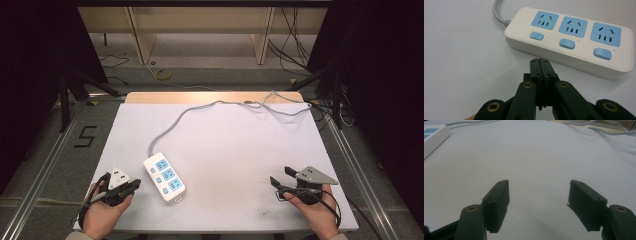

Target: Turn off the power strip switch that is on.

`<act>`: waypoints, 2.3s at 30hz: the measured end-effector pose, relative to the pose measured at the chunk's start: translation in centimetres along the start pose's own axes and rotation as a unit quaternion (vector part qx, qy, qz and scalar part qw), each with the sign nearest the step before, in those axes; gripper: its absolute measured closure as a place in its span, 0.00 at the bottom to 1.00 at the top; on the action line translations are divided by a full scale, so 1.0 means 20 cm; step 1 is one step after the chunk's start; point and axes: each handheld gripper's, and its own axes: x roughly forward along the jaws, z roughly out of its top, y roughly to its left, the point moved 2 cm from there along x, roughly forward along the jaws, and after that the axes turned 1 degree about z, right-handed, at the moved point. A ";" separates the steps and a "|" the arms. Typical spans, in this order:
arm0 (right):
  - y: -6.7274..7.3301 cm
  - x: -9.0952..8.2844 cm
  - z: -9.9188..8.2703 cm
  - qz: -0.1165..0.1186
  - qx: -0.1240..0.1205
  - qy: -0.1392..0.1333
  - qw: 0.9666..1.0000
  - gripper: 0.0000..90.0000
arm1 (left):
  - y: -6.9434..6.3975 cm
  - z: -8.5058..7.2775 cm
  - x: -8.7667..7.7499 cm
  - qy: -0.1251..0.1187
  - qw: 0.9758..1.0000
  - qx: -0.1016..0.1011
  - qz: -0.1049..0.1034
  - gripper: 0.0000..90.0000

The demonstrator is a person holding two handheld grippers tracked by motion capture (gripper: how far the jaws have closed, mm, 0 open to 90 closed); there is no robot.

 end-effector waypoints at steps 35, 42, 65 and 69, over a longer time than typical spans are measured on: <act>0.00 0.01 0.00 0.001 -0.003 0.001 1.000 0.38 | 0.01 0.09 0.03 0.010 1.000 -0.002 -0.006 0.99; 0.00 0.01 0.00 0.001 -0.002 0.001 1.000 0.38 | 0.01 0.12 0.04 0.011 1.000 0.001 -0.004 1.00; 0.00 0.01 0.00 0.001 -0.003 0.002 1.000 0.38 | 0.02 0.20 0.05 0.017 1.000 -0.001 0.003 1.00; 0.00 0.01 0.00 0.001 -0.006 0.002 1.000 0.38 | 0.02 0.21 0.06 0.018 1.000 -0.001 0.004 1.00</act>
